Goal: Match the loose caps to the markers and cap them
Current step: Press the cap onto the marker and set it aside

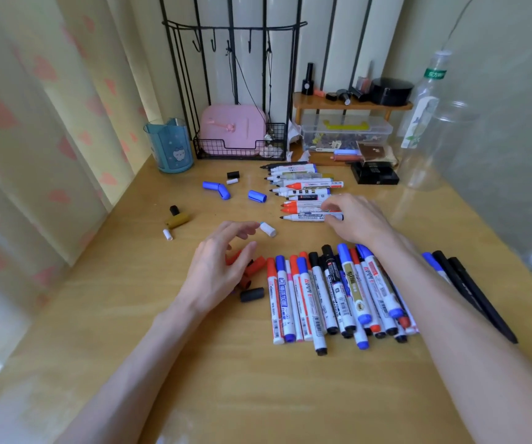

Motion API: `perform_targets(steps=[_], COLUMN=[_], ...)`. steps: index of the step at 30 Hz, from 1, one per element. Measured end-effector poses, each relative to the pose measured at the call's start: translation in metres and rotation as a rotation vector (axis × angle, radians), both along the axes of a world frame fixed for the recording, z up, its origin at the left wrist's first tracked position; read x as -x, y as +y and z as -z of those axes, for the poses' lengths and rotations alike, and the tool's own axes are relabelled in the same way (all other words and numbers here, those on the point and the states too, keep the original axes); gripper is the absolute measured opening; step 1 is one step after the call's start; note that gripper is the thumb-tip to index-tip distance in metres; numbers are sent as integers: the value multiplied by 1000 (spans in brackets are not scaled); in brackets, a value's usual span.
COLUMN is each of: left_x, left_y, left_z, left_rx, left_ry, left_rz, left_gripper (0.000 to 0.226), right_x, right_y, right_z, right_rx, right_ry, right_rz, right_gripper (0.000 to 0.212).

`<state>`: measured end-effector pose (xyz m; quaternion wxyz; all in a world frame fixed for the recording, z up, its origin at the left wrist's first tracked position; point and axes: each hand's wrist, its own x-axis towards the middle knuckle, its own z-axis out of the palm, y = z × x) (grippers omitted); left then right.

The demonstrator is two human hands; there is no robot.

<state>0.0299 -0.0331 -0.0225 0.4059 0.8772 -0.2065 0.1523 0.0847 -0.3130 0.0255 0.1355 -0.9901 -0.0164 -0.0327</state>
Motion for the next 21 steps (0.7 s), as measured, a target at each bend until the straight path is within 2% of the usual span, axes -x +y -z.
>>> perform_targets(steps=[4, 10, 13, 17, 21], left_x=[-14, -33, -36, -36, -41], left_y=[3, 5, 5, 3, 6], left_z=[0, 3, 3, 4, 1], left_rx=[-4, -36, -52, -78, -73], left_ry=[-6, 1, -4, 6, -11], left_rz=[-43, -64, -65, -57, -63], left_gripper=[32, 32, 31, 31, 29], right_x=[-6, -11, -11, -12, -13], right_y=[-8, -16, -15, -11, -9], right_z=[4, 10, 11, 12, 11], right_rx=[-29, -32, -36, 4, 5], right_ry=[-89, -24, -99, -68, -51], right_rz=[45, 66, 71, 50, 54], right_gripper=[18, 12, 15, 13, 21])
